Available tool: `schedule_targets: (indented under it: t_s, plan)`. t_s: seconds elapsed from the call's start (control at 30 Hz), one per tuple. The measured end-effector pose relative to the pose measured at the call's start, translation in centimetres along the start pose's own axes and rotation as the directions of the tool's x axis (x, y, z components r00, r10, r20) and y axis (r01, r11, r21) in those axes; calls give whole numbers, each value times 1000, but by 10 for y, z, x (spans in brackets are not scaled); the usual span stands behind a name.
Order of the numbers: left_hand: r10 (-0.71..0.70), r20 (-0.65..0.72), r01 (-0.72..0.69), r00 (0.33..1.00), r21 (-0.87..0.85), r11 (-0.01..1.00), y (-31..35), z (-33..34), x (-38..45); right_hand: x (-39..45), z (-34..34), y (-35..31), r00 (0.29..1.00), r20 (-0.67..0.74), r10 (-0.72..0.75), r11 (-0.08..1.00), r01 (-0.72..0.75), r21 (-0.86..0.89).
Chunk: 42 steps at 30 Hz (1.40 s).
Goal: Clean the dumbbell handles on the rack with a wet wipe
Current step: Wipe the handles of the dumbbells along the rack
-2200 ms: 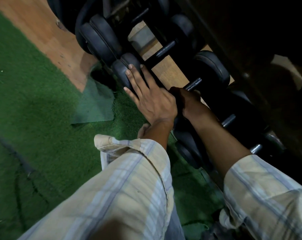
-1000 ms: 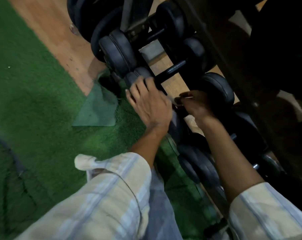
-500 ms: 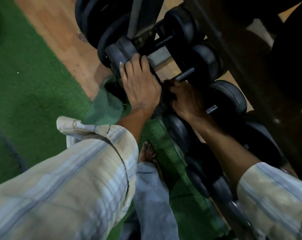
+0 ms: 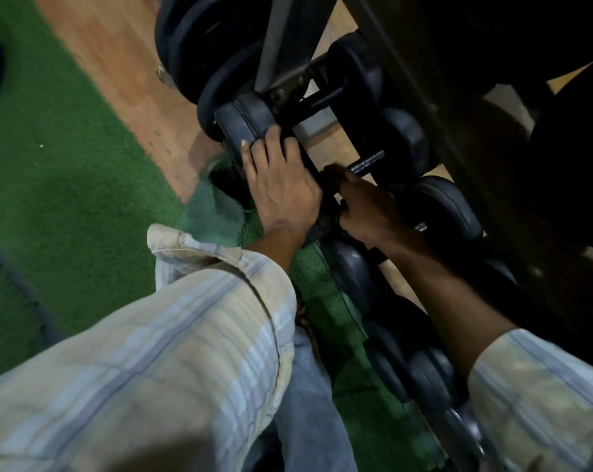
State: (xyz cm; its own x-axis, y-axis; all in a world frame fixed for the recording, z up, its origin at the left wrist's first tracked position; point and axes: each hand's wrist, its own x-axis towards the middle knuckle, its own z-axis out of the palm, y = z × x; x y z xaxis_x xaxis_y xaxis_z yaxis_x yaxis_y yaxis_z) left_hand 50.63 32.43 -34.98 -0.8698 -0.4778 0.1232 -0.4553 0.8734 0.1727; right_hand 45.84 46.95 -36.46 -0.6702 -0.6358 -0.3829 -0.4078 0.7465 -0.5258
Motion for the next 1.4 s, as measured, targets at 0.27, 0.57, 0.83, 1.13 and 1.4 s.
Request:
schedule_targets:
  t_s: [0.27,0.57,0.83,1.13,1.4]
  plan:
    - [-6,0,6,1000,-9,1000,1,-1,1,0,-6,13,893,-405,195,878,-343,-335]
    - [-14,25,15,1000,-43,999,3,-4,0,21,21,-6,489,-404,773,517,-117,848]
    - [-15,38,16,999,-33,999,3,-4,1,47,10,10,378,179,908,-248,143,958]
    - [-9,54,11,998,-43,999,1,-3,2,58,1,23,523,340,782,-517,238,822]
    - [-10,55,13,998,-41,999,2,-2,2,57,6,35,649,260,715,-427,111,897]
